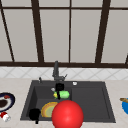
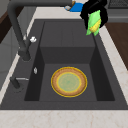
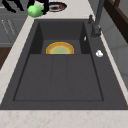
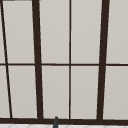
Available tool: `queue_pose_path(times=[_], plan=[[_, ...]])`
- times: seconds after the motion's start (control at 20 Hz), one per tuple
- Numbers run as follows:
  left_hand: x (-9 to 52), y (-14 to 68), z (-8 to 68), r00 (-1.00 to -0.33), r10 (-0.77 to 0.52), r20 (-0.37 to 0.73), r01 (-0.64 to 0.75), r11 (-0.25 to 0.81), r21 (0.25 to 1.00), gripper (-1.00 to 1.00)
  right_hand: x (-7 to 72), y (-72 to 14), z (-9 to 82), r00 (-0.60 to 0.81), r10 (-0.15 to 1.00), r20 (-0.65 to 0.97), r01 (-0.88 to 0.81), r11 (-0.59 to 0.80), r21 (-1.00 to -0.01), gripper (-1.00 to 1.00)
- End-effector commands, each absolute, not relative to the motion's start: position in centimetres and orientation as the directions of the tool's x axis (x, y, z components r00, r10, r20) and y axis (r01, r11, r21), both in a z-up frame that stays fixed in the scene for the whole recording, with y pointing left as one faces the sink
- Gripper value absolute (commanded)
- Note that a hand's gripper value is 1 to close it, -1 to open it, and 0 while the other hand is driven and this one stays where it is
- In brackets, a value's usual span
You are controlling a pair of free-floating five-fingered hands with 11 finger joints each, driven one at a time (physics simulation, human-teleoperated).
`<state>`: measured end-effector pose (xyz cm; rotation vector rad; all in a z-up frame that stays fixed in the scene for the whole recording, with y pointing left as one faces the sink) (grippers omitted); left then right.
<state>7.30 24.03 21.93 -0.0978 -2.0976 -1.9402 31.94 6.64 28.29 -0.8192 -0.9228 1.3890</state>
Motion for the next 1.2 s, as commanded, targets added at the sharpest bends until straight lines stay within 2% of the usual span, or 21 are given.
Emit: queue_pose_path(times=[0.0,0.25,0.5,0.7,1.15], plan=[[7.3,24.0,21.9,-0.958,-0.140,0.250,0.238,0.095,0.967,0.00,30.1,9.2,27.2,-0.069,0.996,0.050,-0.433,0.015,-0.901,1.00],[7.3,24.0,21.9,-0.958,-0.140,0.250,0.238,0.095,0.967,0.00,27.3,12.2,24.0,-0.065,0.996,0.060,-0.407,0.028,-0.913,1.00],[7.3,24.0,21.9,-0.958,-0.140,0.250,0.238,0.095,0.967,0.00,27.9,14.1,19.6,-0.092,0.993,0.072,-0.419,0.027,-0.908,1.00],[7.3,24.0,21.9,-0.958,-0.140,0.250,0.238,0.095,0.967,0.00,29.3,14.3,16.0,-0.194,0.979,0.064,-0.431,-0.027,-0.902,1.00],[7.3,24.0,21.9,-0.958,-0.140,0.250,0.238,0.095,0.967,0.00,31.5,12.4,9.6,-0.304,0.937,0.175,-0.423,0.032,-0.906,1.00]])
